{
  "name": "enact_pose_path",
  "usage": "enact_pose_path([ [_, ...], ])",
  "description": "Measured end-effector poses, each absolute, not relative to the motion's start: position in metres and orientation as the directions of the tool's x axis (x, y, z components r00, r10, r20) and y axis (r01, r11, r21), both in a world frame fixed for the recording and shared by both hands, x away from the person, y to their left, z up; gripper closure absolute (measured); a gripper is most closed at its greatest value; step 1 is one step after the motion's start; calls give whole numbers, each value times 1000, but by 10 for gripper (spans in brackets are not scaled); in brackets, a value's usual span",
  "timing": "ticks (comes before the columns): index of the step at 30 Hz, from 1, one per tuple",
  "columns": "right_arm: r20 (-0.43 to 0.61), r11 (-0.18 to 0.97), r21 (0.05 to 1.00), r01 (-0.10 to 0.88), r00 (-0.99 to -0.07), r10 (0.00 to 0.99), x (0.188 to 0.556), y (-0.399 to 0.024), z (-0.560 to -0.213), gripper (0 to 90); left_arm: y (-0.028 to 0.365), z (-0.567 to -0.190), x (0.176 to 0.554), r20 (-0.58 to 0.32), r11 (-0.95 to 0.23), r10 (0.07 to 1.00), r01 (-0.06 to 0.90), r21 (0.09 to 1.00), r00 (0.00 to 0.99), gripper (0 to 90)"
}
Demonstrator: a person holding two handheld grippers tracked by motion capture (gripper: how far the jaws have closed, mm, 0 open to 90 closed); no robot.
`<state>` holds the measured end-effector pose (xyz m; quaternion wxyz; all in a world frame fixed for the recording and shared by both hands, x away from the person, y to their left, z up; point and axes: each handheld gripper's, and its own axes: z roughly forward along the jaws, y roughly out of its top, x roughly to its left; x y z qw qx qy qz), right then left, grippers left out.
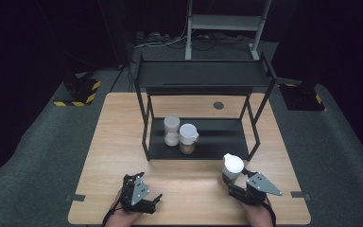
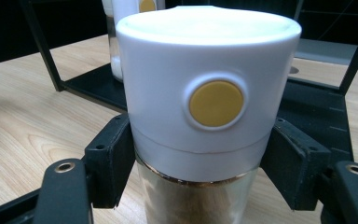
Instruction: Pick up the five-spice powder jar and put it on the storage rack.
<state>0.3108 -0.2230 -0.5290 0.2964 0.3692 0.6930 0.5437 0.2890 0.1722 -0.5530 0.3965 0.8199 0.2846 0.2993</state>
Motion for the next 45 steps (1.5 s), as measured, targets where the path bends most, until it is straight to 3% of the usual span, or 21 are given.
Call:
enact_pose_path([
  [45, 1, 112, 977, 180, -536, 844, 350, -196, -505, 304, 174, -553, 289, 258, -517, 698, 221, 827, 668, 9],
])
